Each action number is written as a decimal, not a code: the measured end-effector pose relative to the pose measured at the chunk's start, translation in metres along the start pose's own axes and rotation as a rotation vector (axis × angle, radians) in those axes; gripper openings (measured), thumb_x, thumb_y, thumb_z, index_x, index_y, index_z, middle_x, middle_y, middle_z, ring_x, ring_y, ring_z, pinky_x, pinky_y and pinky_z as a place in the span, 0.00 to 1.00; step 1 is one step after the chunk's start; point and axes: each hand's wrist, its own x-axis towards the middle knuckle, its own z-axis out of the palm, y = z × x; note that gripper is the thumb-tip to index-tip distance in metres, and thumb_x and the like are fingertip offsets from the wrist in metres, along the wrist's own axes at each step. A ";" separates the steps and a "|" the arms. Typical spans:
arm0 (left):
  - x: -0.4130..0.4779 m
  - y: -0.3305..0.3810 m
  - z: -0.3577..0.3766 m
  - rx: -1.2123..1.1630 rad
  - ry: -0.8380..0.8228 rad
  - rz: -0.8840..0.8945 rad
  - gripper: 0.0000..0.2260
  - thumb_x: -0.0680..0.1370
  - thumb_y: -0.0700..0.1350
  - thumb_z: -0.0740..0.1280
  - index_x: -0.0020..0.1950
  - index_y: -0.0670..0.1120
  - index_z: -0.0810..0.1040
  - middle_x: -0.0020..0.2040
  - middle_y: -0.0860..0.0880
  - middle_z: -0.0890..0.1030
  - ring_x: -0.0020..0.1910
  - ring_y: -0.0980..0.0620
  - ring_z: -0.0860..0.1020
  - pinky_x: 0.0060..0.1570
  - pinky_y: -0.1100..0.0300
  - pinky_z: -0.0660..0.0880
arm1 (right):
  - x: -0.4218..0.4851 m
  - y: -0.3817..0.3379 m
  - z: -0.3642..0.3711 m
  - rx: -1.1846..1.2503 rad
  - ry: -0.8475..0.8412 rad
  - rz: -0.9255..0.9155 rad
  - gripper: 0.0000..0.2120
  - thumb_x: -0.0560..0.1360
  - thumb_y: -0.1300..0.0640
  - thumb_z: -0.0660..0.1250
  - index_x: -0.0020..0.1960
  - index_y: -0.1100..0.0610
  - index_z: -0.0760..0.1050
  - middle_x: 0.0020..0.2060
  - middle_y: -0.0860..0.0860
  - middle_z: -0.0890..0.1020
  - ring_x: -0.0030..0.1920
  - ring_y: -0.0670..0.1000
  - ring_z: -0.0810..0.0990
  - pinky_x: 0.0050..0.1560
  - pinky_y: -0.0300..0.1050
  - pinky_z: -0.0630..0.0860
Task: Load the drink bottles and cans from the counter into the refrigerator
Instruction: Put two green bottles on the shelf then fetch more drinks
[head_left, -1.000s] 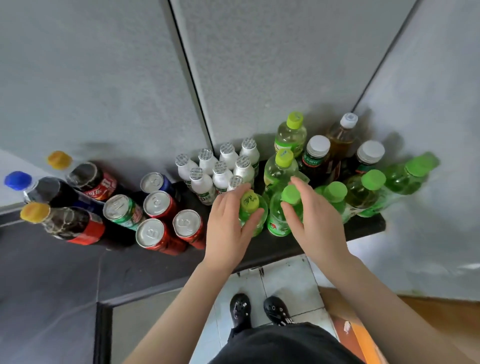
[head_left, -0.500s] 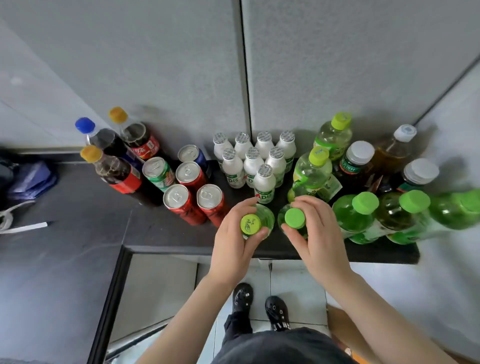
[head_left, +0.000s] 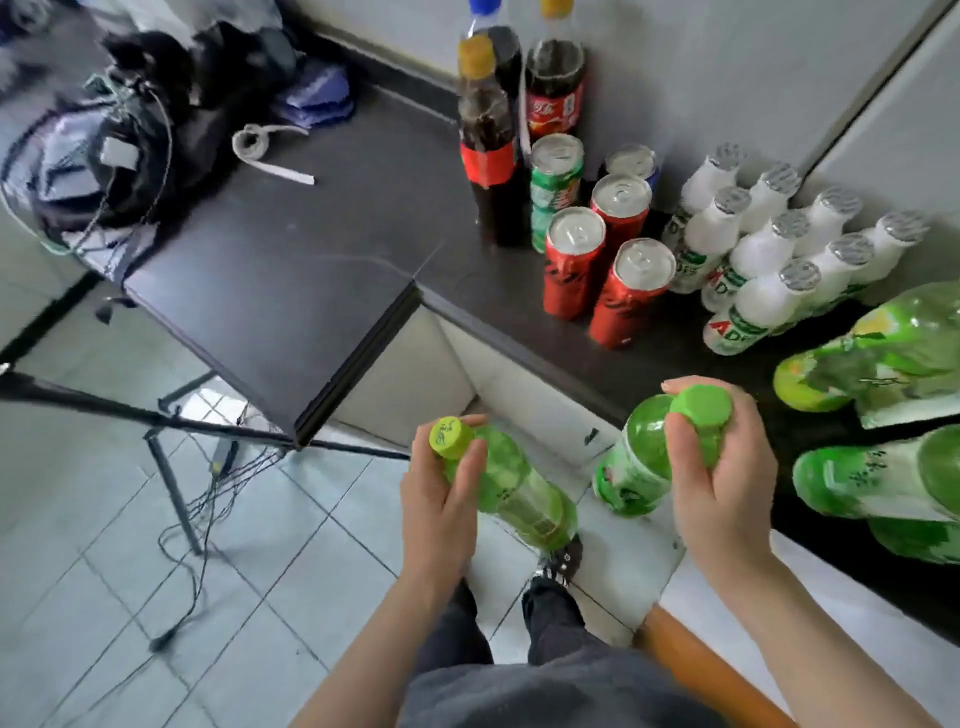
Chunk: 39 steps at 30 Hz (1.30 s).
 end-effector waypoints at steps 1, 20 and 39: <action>-0.005 -0.004 -0.013 0.000 0.055 -0.024 0.07 0.75 0.55 0.63 0.51 0.59 0.76 0.49 0.56 0.81 0.46 0.54 0.79 0.46 0.57 0.76 | -0.001 -0.006 0.011 0.018 -0.067 -0.002 0.13 0.78 0.48 0.57 0.56 0.55 0.71 0.49 0.48 0.77 0.51 0.48 0.76 0.54 0.40 0.72; -0.243 -0.093 -0.313 -0.252 1.010 -0.201 0.13 0.76 0.56 0.63 0.55 0.50 0.73 0.52 0.56 0.81 0.51 0.57 0.79 0.46 0.68 0.75 | -0.191 -0.205 0.266 0.201 -1.060 -0.333 0.25 0.72 0.31 0.55 0.52 0.50 0.73 0.45 0.45 0.78 0.47 0.45 0.77 0.46 0.43 0.72; -0.535 -0.169 -0.520 -0.351 1.897 -0.263 0.06 0.76 0.57 0.62 0.49 0.57 0.73 0.53 0.55 0.82 0.49 0.58 0.79 0.45 0.68 0.75 | -0.574 -0.398 0.446 0.372 -1.787 -0.711 0.08 0.72 0.41 0.59 0.48 0.42 0.72 0.40 0.42 0.77 0.41 0.43 0.76 0.40 0.41 0.72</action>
